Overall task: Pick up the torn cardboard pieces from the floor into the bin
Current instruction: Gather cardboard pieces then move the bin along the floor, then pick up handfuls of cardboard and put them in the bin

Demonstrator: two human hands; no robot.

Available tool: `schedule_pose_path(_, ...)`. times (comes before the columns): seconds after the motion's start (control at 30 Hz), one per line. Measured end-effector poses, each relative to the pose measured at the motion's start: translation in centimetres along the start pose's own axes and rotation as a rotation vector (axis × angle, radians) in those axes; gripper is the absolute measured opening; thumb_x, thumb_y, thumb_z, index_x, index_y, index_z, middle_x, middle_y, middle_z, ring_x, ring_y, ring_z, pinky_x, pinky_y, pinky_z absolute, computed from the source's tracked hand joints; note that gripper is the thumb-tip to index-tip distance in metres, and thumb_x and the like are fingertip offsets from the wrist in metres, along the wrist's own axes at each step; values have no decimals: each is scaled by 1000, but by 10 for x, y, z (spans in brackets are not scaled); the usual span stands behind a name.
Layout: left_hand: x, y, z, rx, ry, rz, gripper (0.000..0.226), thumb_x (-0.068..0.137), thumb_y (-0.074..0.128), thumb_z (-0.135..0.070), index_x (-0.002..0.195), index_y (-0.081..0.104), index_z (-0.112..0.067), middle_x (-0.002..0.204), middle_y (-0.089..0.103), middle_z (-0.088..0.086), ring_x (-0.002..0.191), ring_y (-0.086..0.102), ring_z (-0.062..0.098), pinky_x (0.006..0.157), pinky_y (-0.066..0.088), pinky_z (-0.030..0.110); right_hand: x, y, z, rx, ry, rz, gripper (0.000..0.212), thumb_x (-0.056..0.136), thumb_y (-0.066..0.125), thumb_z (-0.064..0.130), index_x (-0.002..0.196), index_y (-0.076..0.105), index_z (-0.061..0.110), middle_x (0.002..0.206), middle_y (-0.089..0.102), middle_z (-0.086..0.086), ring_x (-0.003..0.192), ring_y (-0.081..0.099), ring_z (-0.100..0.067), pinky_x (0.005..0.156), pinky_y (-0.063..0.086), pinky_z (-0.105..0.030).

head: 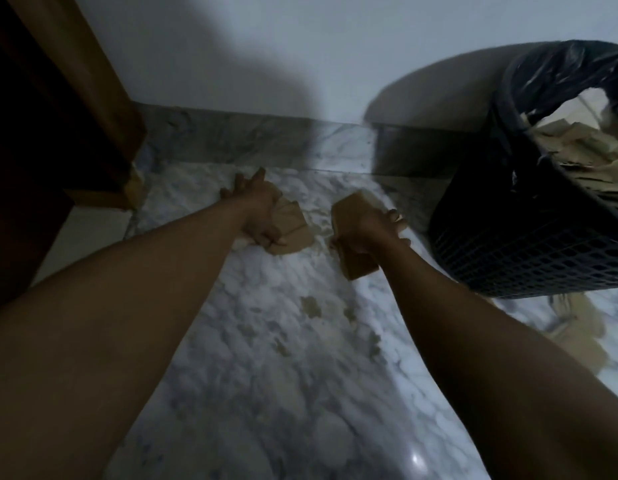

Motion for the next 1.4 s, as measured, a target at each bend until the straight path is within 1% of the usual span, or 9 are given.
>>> schedule_pose_path(0.33, -22, -2, -5, -196, -19, -121, 103, 56, 87, -57, 140, 45, -16, 140, 50, 11, 126, 49, 33, 104, 44, 40, -2, -13, 11, -172, -3, 137, 123, 61, 85, 58, 154, 17, 16, 158, 10, -19, 144, 15, -43, 117, 24, -52)
schedule_pose_path(0.5, -60, 24, -14, -369, -113, -122, 102, 55, 90, -50, 134, 39, -12, 133, 52, 11, 120, 54, 32, 99, 46, 46, -45, -2, 4, 68, -5, 70, 89, 82, 72, 46, 153, 23, 20, 154, 23, -12, 140, 22, -39, 115, 27, -47)
schedule_pose_path(0.67, -105, 17, -44, -197, -68, -265, 43, 81, 65, -46, 115, 62, -21, 122, 60, 5, 116, 57, 30, 99, 43, 44, -94, -4, -3, 255, -143, -71, 60, 90, 56, 47, 145, 35, 33, 153, 9, -7, 134, 22, -43, 102, 37, -45)
schedule_pose_path(0.77, -117, 19, -57, -269, -27, -304, 43, 83, 58, -56, 115, 65, -27, 122, 59, 5, 115, 56, 32, 95, 49, 45, -114, -11, -17, 250, -154, -172, 66, 90, 50, 55, 146, 31, 25, 146, 29, -16, 122, 41, -43, 96, 44, -48)
schedule_pose_path(0.9, -129, 0, -81, -811, 59, -411, 57, 81, 66, -57, 125, 61, -22, 119, 66, 5, 105, 63, 26, 81, 50, 31, -147, -80, -6, 234, -403, -386, 59, 91, 54, 29, 142, 30, 12, 115, 62, -21, 95, 65, -42, 73, 54, -44)
schedule_pose_path(1.07, -183, -125, -166, -1353, 329, -673, 45, 90, 58, -36, 129, 57, -14, 121, 66, 6, 111, 62, 24, 92, 51, 34, -212, -230, -13, 459, -611, -779, 77, 91, 48, 25, 153, 7, 3, 126, 55, -21, 97, 62, -37, 77, 53, -45)
schedule_pose_path(1.13, -213, -175, -198, -1475, 484, -770, 41, 91, 53, -29, 129, 54, -15, 118, 64, -4, 105, 62, 14, 92, 50, 27, -243, -282, -24, 504, -699, -940, 68, 89, 49, 21, 146, 18, -1, 121, 55, -16, 87, 60, -25, 69, 52, -39)
schedule_pose_path(1.27, -248, -233, -264, -1342, 697, -786, 34, 97, 46, -8, 131, 43, -8, 98, 54, -14, 77, 54, -12, 66, 44, 6, -271, -343, -74, 443, -616, -1167, 37, 99, 44, 24, 127, 45, 0, 119, 61, -15, 94, 61, -21, 72, 41, -14)
schedule_pose_path(1.4, -227, -211, -316, -1044, 599, -449, 76, 96, 54, -25, 154, 9, -6, 141, 49, 8, 120, 53, 17, 81, 44, 20, -225, -344, -147, 530, -403, -915, 69, 94, 52, 46, 145, 29, 4, 129, 57, -5, 100, 59, -7, 77, 45, -5)
Point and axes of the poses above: each hand's wrist, its own x-axis towards the middle knuckle, its own y-axis out of the palm, z = x × y, the point moved 9 cm from there along x, towards the middle knuckle
